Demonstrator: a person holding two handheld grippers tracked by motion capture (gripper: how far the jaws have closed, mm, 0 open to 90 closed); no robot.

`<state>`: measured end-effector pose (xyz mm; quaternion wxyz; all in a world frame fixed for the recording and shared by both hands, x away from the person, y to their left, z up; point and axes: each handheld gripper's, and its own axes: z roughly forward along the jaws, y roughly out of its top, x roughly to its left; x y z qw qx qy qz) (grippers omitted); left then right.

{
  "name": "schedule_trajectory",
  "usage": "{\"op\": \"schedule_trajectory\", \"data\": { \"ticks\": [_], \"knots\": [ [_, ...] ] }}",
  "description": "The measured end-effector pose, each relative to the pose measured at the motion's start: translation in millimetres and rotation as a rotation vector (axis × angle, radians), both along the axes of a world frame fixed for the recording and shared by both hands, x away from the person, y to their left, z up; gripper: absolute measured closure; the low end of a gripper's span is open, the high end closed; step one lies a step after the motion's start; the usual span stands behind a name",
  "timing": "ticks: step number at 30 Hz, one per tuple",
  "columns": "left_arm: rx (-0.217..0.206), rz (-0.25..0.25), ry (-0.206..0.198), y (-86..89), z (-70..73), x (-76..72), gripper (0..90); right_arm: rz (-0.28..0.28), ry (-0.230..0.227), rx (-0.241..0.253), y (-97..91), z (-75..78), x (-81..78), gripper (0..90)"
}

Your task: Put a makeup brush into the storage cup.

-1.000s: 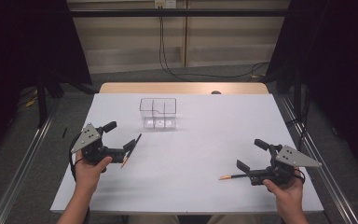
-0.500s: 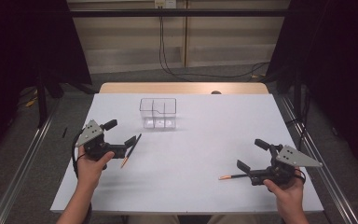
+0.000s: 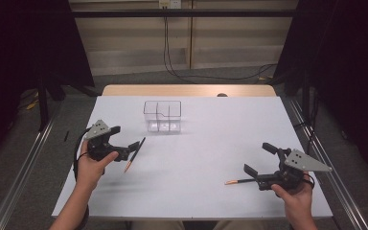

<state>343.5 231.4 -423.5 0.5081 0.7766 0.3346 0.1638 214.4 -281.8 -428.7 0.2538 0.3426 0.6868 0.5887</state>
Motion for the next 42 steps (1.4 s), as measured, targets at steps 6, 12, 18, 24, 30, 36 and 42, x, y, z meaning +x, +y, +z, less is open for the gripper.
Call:
{"op": "schedule_trajectory", "data": {
  "ticks": [6, 12, 18, 24, 30, 36, 42],
  "knots": [
    [0.068, 0.012, 0.069, -1.9, -0.4, 5.7, 0.0, 0.0, 0.0, 0.003, 0.0, 0.1, 0.0, 0.0],
    [0.156, 0.005, 0.146, -5.8, 1.2, 11.3, 0.0, 0.0, 0.0, 0.002, -0.8, -0.1, 0.1, 0.0],
    [0.241, 0.014, 0.259, -13.5, 2.3, 15.1, 0.0, 0.003, 0.001, 0.0, -0.3, -0.3, 0.3, 0.0],
    [0.336, 0.016, 0.364, -19.5, 1.6, 20.5, 0.0, 0.005, 0.001, -0.002, -0.3, -0.6, 0.5, 0.0],
    [0.419, 0.027, 0.461, -24.9, 0.1, 24.8, 0.0, 0.006, 0.001, -0.005, -0.6, -0.9, 0.6, 0.0],
    [0.494, 0.0, 0.513, -31.7, -2.9, 26.2, 0.0, 0.007, 0.001, -0.007, -0.4, -0.8, 0.5, 0.0],
    [0.529, 0.004, 0.557, -36.0, -5.8, 27.6, 0.0, 0.008, 0.001, -0.007, -0.8, -0.9, 0.5, 0.0]
  ]
}}
